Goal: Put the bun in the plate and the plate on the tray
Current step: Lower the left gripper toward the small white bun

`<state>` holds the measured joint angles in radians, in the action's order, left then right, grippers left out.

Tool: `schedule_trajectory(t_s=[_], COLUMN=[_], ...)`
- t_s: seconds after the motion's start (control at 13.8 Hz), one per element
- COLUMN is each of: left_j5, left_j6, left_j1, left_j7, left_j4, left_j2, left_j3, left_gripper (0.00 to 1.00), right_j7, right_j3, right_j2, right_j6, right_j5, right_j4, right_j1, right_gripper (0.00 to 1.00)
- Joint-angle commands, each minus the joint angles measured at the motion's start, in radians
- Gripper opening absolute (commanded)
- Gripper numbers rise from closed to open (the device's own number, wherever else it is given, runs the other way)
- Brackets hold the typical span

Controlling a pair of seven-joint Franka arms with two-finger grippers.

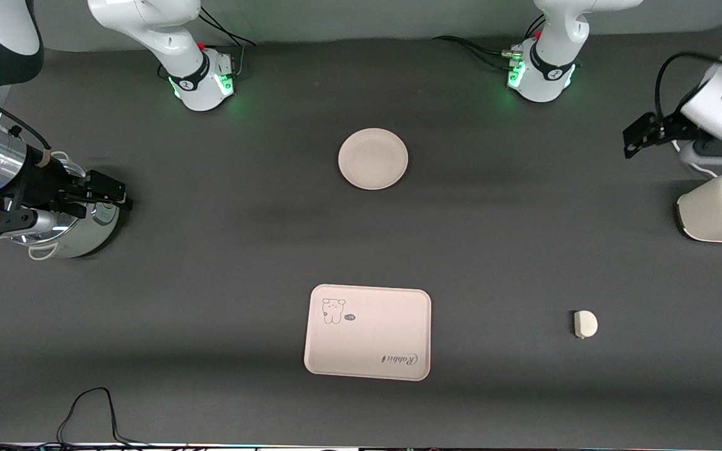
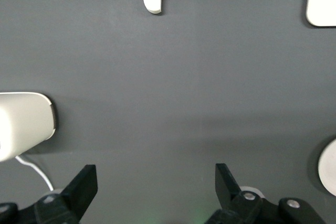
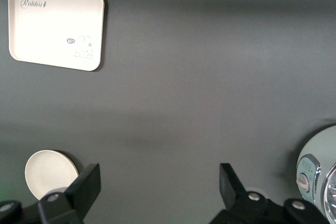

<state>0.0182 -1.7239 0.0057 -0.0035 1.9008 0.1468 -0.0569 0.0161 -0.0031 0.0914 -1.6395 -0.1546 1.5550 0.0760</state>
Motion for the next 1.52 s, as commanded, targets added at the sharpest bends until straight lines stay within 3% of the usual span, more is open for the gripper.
schedule_trajectory(t_s=[0.0, 0.51, 0.8, 1.16, 1.31, 1.45], left_j5=[0.008, 0.068, 0.069, 0.068, 0.068, 0.066], left_j6=[-0.141, -0.512, -0.608, -0.776, -0.789, -0.789], left_j1=[0.062, 0.065, 0.079, 0.070, 0.065, 0.062], left_j7=[0.011, 0.022, 0.014, 0.013, 0.017, 0.014], left_j4=[-0.066, -0.178, -0.267, -0.269, -0.273, -0.275], left_j2=[-0.188, -0.605, -0.794, -0.898, -0.917, -0.917], left_j3=[-0.057, -0.046, -0.046, -0.024, -0.014, -0.008], left_gripper=[1.00, 1.00, 1.00, 0.99, 0.81, 0.39], right_j7=[0.001, 0.007, 0.011, 0.005, 0.010, 0.011], right_j3=[-0.003, -0.005, -0.006, -0.005, -0.005, -0.005], right_j2=[0.005, 0.011, 0.030, 0.050, 0.047, 0.047], right_j6=[0.000, 0.001, 0.001, 0.010, 0.026, 0.084], right_j5=[0.007, 0.009, 0.007, 0.071, 0.093, 0.093], right_j4=[-0.021, -0.024, -0.042, -0.044, -0.030, -0.029], right_j1=[-0.002, -0.005, -0.005, 0.001, 0.007, 0.005], right_gripper=[1.00, 1.00, 1.00, 1.00, 1.00, 1.00])
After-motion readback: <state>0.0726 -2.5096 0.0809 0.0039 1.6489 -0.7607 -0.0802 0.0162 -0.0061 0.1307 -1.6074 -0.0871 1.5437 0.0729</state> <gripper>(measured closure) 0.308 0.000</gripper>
